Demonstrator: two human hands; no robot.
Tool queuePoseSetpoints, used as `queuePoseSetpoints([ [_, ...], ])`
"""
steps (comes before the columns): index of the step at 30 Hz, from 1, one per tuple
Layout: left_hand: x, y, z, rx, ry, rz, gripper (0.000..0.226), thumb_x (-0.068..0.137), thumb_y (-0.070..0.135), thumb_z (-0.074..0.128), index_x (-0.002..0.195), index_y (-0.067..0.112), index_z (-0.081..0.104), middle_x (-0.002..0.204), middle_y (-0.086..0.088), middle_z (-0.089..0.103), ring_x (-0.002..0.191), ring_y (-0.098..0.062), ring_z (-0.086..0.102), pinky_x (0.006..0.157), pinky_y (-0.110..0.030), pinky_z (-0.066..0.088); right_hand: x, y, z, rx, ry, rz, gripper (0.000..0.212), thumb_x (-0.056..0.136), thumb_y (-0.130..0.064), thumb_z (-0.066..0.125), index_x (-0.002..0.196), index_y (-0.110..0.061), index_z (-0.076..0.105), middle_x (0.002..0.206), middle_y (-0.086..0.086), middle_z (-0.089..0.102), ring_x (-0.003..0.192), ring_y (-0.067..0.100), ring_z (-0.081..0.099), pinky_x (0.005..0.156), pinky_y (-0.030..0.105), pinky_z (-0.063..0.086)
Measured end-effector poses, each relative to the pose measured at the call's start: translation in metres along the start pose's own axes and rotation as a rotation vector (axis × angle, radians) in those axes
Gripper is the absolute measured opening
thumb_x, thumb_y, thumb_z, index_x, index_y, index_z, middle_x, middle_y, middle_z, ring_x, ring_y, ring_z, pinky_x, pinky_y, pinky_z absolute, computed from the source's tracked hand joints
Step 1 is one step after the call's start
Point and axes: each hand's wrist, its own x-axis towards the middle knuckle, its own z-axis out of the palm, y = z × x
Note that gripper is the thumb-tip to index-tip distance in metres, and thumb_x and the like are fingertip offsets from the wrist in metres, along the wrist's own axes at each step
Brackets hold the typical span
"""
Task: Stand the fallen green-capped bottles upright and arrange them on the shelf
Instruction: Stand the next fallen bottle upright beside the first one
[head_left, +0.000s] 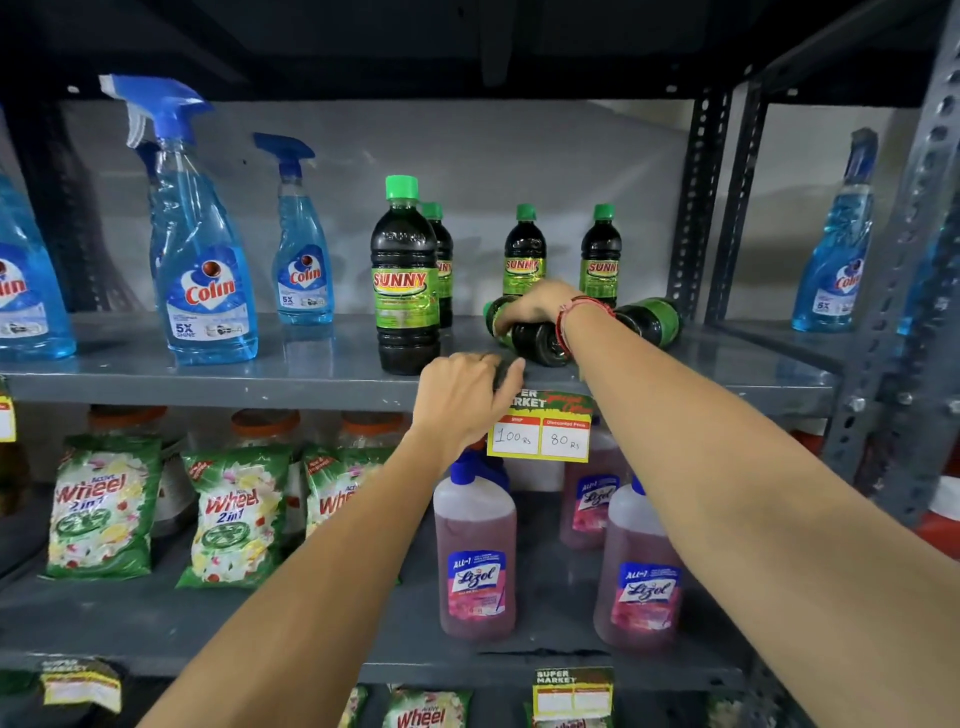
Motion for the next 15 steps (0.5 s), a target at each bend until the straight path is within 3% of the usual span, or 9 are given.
queuePoseSetpoints([
  [3, -0.0007, 0.0007, -0.0003, 0.012, 0.018, 0.006, 0.063, 0.091, 0.05, 0.018, 0.068, 0.013, 0.063, 0.062, -0.006, 0.066, 0.053, -0.027, 0.058, 0.046, -0.028, 0.026, 0.0011, 0.0015, 0.0013, 0.126, 0.004, 0.011, 0.086, 0.056, -0.049, 0.082, 0.125, -0.005, 0.055, 0.12, 0.013, 0.059, 0.091, 0.028, 0.063, 0.066, 0.031, 0.052],
  [6, -0.0017, 0.0015, -0.0024, 0.014, 0.034, 0.012, 0.063, 0.091, 0.05, 0.017, 0.066, 0.013, 0.062, 0.059, -0.006, 0.064, 0.051, -0.027, 0.056, 0.045, -0.027, 0.024, -0.0002, 0.0038, 0.0011, 0.275, 0.045, -0.001, 0.082, 0.058, -0.044, 0.082, 0.124, -0.005, 0.055, 0.117, 0.012, 0.061, 0.093, 0.028, 0.065, 0.075, 0.033, 0.056],
  [11, -0.0019, 0.0021, -0.0026, 0.015, 0.039, 0.012, 0.066, 0.091, 0.051, 0.014, 0.071, 0.014, 0.065, 0.062, -0.005, 0.065, 0.053, -0.024, 0.056, 0.047, -0.028, 0.021, -0.0025, 0.0034, 0.0017, 0.662, 0.189, -0.065, 0.066, 0.063, -0.032, 0.082, 0.118, -0.005, 0.057, 0.115, 0.012, 0.061, 0.096, 0.027, 0.062, 0.077, 0.03, 0.052],
  [15, -0.0012, 0.0017, 0.0006, -0.008, 0.056, 0.008, 0.067, 0.09, 0.052, 0.015, 0.071, 0.012, 0.065, 0.064, -0.005, 0.067, 0.055, -0.026, 0.059, 0.048, -0.028, 0.025, -0.0054, -0.0004, 0.0098, 0.726, 0.337, -0.078, 0.068, 0.065, -0.029, 0.084, 0.12, -0.005, 0.051, 0.126, 0.014, 0.048, 0.103, 0.025, 0.051, 0.088, 0.03, 0.045],
])
